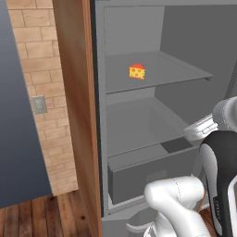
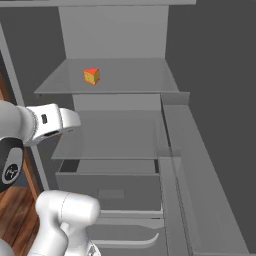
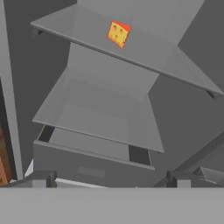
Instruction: Take the cheese, steak, and lemon wedge from the fridge and place them on the plate on the dining counter to create an appetizer plate.
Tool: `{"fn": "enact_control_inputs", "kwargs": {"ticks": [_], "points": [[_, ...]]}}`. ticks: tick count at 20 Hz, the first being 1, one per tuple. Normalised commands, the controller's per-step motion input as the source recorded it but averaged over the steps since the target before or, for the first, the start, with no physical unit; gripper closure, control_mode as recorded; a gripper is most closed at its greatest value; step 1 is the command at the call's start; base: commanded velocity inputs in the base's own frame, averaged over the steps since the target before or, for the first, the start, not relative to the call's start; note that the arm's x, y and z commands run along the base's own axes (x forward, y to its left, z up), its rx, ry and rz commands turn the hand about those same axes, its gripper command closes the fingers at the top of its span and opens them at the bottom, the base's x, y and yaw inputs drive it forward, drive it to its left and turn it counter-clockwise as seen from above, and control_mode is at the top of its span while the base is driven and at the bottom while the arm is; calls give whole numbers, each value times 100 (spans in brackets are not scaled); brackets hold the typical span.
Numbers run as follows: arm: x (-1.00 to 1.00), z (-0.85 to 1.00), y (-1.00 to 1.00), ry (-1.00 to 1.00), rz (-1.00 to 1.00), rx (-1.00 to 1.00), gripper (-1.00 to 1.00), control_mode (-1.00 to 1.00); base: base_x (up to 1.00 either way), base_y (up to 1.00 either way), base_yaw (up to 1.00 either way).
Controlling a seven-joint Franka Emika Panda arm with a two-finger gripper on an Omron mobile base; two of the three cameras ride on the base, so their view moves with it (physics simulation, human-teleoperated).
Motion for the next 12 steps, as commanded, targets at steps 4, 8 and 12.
{"fn": "enact_control_inputs", "kwargs": {"ticks": [4,8,12], "points": [[0,0,0,0,0,0,-100,100,0,0,0],[0,0,0,0,0,0,-100,-100,0,0,0],[-5,-1,-17,0,0,3,-100,-100,0,0,0]]}}
